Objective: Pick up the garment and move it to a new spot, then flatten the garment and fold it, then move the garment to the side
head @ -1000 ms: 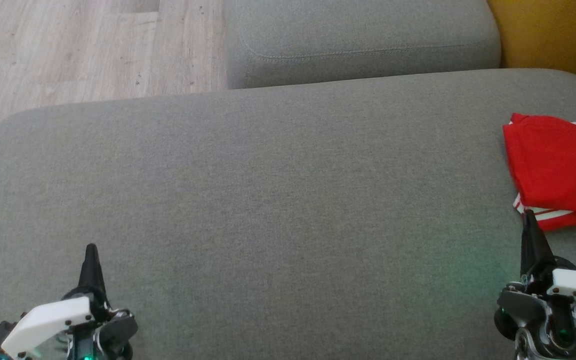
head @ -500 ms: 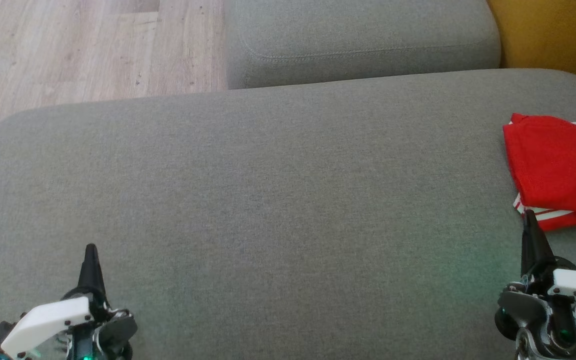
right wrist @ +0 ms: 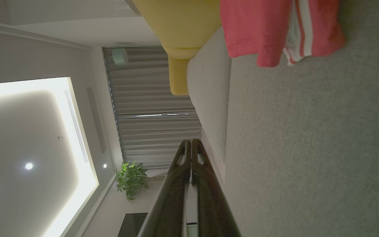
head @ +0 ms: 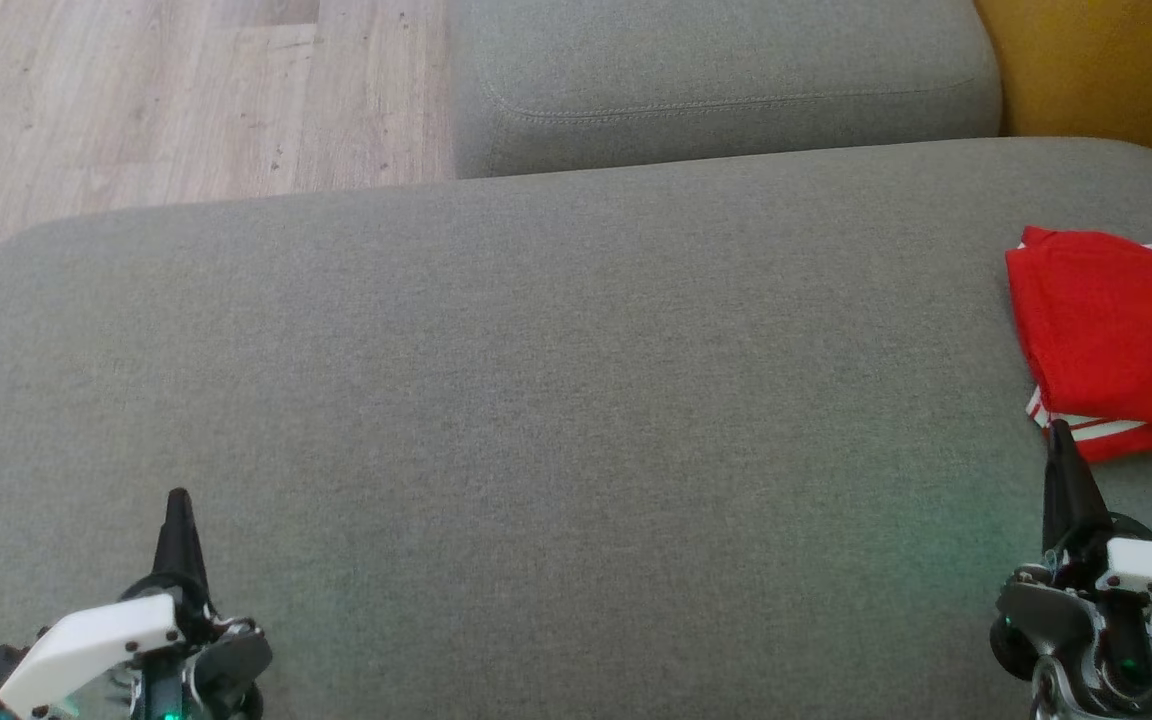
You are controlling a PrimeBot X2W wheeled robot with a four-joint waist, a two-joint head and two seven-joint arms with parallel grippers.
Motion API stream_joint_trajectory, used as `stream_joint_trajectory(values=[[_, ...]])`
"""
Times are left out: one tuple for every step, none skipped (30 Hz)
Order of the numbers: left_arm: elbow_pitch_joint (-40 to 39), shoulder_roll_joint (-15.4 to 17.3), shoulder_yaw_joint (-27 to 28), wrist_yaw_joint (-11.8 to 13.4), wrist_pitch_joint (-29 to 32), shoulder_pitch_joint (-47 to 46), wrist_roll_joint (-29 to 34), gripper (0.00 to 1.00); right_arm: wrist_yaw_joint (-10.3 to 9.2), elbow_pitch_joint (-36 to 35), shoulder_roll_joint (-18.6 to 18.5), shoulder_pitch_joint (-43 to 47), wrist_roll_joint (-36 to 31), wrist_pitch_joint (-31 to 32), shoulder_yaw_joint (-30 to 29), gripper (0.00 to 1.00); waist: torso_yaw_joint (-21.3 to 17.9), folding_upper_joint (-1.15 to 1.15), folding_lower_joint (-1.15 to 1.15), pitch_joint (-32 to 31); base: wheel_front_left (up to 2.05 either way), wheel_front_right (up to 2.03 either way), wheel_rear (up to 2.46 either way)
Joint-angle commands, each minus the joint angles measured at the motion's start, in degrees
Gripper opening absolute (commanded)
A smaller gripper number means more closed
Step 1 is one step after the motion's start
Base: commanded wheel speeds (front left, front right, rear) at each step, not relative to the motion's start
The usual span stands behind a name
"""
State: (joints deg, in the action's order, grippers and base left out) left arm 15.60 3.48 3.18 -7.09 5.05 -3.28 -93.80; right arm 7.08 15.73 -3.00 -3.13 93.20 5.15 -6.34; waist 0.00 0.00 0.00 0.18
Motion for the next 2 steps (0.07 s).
stream_joint_trajectory(values=[[-1.61,0.43,1.93,-0.40,0.30,-2.78,0.46,0.00,0.41,-1.76,-0.64,-2.96,-0.17,0.50,0.87,0.00,0.00,0.00,0.00,0.00,0.00,0.00,0.00],[-1.61,0.42,1.94,-0.40,0.32,-2.78,0.47,0.00,0.41,-1.76,-0.63,-2.96,-0.18,0.51,0.86,0.00,0.00,0.00,0.00,0.00,0.00,0.00,0.00]])
